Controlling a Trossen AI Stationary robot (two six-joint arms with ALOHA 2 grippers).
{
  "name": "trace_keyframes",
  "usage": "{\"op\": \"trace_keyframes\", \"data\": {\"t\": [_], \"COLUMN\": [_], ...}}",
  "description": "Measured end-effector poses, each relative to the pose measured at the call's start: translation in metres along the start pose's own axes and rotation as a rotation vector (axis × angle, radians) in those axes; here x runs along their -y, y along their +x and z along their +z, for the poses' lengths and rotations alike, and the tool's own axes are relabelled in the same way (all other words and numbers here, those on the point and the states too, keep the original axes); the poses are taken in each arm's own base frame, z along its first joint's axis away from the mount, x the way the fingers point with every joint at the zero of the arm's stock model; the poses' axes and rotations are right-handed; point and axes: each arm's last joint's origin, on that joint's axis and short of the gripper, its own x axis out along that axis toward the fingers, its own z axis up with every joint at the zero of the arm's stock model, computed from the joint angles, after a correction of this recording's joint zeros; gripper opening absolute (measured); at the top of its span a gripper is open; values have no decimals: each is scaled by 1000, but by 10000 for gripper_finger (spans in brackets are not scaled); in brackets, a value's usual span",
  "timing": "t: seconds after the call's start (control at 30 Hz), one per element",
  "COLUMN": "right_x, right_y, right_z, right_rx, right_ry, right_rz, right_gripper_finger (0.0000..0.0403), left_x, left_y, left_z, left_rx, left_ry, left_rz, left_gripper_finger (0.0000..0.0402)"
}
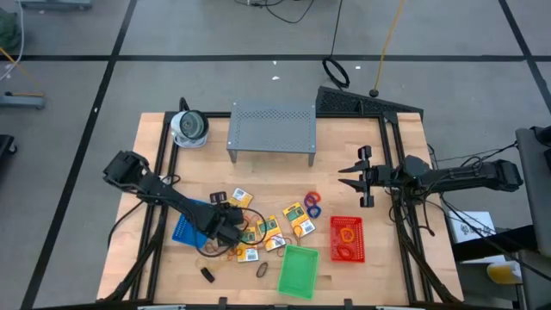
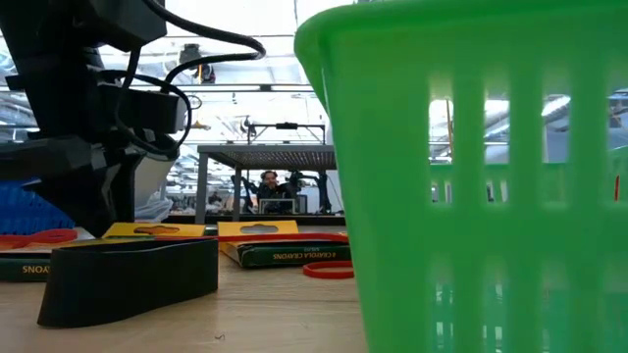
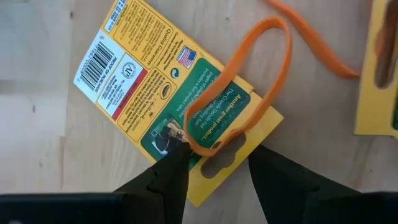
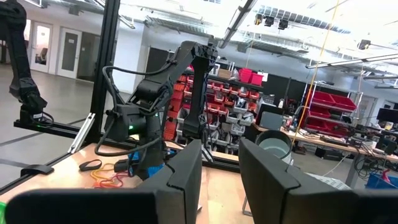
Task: Pick & Place Office Desk Supplies
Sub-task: Put the yellow crayon box into the green bin
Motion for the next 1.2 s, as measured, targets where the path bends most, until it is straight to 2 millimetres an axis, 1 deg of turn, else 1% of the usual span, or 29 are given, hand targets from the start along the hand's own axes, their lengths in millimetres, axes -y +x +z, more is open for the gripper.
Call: {"op": "trace_keyframes", "data": {"t": [0.27,0.33,0.4,0.47,0.63,0.67,0.83,0.97,1.1,1.2], "right_x": [0,0,0,0,0,0,0,0,0,0], "right_y": [0,0,0,0,0,0,0,0,0,0], "right_z": [0,0,0,0,0,0,0,0,0,0], "right_rx": [0,0,0,0,0,0,0,0,0,0], "right_ry": [0,0,0,0,0,0,0,0,0,-1], "right_rz": [0,0,0,0,0,0,0,0,0,0], "right_gripper_finger": [100,100,100,100,100,100,100,100,100,100], "left_x": [-3,-4,-4,-5,-5,-4,-6,-7,-7,-7], "left_y": [2,2,3,3,3,3,3,-1,-14,-27], "left_z": [1,2,2,1,1,1,3,9,22,35], "left_rx": [5,5,6,5,4,4,0,2,21,59], "left_ry": [-12,-15,-16,-12,-6,-8,-39,-39,-17,5], "left_rz": [26,27,34,40,36,35,28,20,7,-8], "left_gripper_finger": [172,164,145,116,21,12,5,4,4,3]}}
